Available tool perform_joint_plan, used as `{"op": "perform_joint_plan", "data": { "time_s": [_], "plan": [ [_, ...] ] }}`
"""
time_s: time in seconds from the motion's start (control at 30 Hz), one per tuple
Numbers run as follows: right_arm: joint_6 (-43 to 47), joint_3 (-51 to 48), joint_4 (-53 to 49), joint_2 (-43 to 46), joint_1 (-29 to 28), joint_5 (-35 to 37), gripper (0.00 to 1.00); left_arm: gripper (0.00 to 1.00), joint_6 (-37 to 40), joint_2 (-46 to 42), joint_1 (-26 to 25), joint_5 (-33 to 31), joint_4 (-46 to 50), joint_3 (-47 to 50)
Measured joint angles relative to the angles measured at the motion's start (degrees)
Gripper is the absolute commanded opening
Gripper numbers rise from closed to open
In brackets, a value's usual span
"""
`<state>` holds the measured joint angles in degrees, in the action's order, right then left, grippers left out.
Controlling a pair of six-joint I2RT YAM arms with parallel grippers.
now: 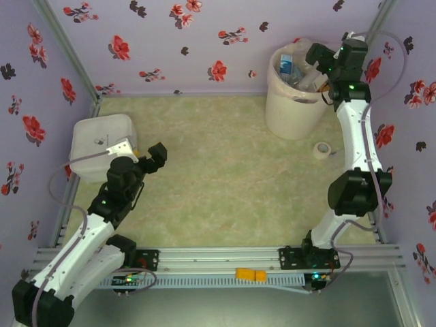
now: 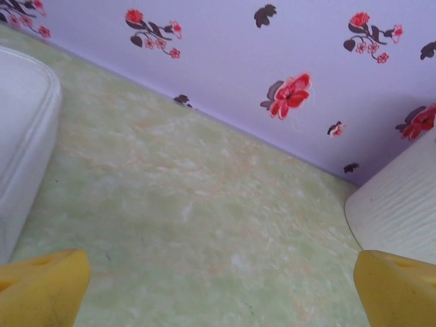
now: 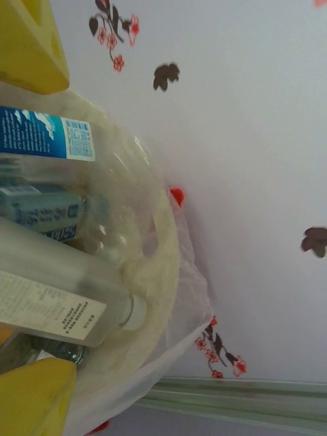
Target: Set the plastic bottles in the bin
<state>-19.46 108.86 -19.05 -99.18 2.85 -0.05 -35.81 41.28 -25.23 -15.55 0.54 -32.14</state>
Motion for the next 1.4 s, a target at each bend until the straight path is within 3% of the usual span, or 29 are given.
{"op": "perform_joint_plan", "data": {
  "time_s": [0.13, 0.33, 0.57, 0.7, 0.9, 1.07, 1.23, 1.4],
  "plan": [
    [-0.50, 0.98, 2.89, -0.20, -0.20, -4.44, 1.00, 1.00, 0.46, -0.98, 0.55, -0.57, 1.77, -0.35],
    [-2.89, 7.34, 3.98, -7.98, -1.77, -9.84, 1.00, 1.00, 0.63, -1.03, 0.68, -0.76, 3.04, -0.35],
    [-3.06, 2.51, 3.80, -7.91, -4.13, -14.25, 1.00, 1.00, 1.38, -1.68, 2.21, -4.33, 4.26, -0.02],
    [-0.55, -9.46, 3.56, 1.01, -7.50, -14.38, 1.00, 1.00, 2.21, -2.12, 4.35, -8.20, 4.59, 1.40],
    [4.00, -31.85, 4.35, 21.88, -18.25, -12.13, 1.00, 1.00, 4.44, -0.15, 8.39, -13.88, 3.26, 4.33],
    [5.44, -49.99, 7.69, 33.77, -24.24, -8.68, 1.00, 1.00, 8.50, 3.48, 10.19, -16.90, 0.66, 5.97],
    [7.76, -66.47, 10.03, 37.70, -24.94, -0.94, 1.00, 1.00, 12.35, 7.80, 11.63, -19.17, -1.22, 5.95],
    [12.46, -77.66, 17.81, 39.50, -24.24, 14.67, 1.00, 1.00, 13.40, 12.41, 12.68, -23.65, -5.84, 6.62]
  ]
}}
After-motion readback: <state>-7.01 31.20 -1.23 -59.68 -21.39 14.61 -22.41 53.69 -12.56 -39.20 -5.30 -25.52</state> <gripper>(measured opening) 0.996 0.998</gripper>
